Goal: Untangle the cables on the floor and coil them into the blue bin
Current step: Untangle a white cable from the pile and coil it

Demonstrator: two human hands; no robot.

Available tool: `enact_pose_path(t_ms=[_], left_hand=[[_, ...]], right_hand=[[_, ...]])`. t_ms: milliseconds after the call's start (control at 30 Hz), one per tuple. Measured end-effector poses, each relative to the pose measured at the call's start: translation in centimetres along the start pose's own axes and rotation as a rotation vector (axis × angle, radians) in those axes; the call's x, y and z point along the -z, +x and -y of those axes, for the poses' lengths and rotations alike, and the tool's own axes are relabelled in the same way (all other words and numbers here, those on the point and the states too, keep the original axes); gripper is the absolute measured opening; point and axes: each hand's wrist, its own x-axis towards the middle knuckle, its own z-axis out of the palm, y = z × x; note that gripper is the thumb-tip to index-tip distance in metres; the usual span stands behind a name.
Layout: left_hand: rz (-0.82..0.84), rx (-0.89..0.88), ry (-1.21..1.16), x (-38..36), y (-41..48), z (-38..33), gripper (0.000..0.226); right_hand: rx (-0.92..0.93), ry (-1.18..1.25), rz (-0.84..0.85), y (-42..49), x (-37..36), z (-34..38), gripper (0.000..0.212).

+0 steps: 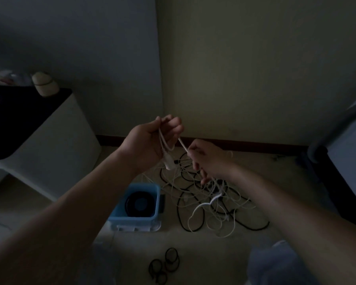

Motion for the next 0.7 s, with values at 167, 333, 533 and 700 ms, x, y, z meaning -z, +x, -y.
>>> enact_pose_path(t_ms=[167,333,533,700], left_hand=[[-0.034,-0.070,0.096,0.5,0.5,0.0,0.028],[-0.120,-0.144,0.419,0.3,0.4,0.8,0.026],[-0.166,-0.216,0.606,-0.1,0.4,1.3,0.028],[-0.122,-0.187,0.825,-0.1,0.7,1.9,0.025]], right_hand=[[0.258,-0.367,0.043,-2.1,-1.7,2.5,0.022],[0.238,-0.117,0.039,-2.3,-1.6,3.1,0.017],[0.126,0.132,0.223,-2.0,0.4,2.5,0.027],[0.193,0.229,0.240,-2.1,1.6,2.4,0.023]])
